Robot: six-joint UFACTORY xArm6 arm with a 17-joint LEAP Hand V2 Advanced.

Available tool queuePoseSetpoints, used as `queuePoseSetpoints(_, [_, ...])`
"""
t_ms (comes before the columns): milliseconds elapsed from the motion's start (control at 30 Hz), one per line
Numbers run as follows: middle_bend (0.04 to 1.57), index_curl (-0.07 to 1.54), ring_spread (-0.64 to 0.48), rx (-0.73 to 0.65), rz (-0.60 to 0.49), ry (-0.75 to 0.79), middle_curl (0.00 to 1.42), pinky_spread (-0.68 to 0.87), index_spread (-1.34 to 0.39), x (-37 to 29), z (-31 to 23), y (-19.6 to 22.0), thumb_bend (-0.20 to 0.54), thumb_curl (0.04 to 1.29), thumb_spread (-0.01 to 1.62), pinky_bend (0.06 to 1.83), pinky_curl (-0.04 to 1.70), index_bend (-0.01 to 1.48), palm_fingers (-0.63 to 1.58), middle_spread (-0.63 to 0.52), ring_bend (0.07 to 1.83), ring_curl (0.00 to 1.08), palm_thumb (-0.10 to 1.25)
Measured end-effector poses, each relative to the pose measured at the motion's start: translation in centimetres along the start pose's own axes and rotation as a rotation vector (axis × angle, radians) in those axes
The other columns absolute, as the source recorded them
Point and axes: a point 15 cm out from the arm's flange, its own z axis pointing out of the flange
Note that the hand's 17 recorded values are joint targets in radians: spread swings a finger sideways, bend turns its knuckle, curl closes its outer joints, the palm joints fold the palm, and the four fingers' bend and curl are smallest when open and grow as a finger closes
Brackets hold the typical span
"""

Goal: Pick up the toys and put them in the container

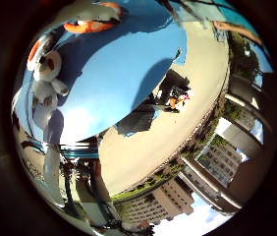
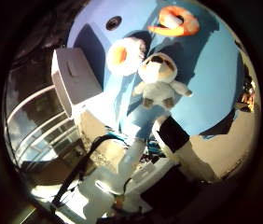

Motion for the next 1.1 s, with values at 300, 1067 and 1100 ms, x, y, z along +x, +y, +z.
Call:
queuePoseSetpoints(300, [0.19, 0.23, 0.27, -0.017, -0.041, 0.002, 0.32, 0.41, -0.11, -3.3, 8.6, -2.4, -0.028, 0.31, 1.19, 0.63, 0.24, 0.15, 0.10, 0.09, 0.38, 0.33, 0.55])
queuePoseSetpoints(1067, [1.05, -0.01, -0.06, 0.202, -0.001, 0.032, 0.86, 0.25, -0.53, -5.5, -1.1, 0.4, 0.042, 0.53, 1.12, 1.41, 0.57, 0.46, 1.06, -0.22, 1.29, 0.76, 0.99])
queuePoseSetpoints(1100, [1.07, -0.01, -0.06, 0.191, -0.002, 0.026, 0.88, 0.24, -0.56, -6.0, -1.7, 1.5, 0.036, 0.55, 1.12, 1.42, 0.59, 0.50, 1.05, -0.22, 1.30, 0.77, 0.99])
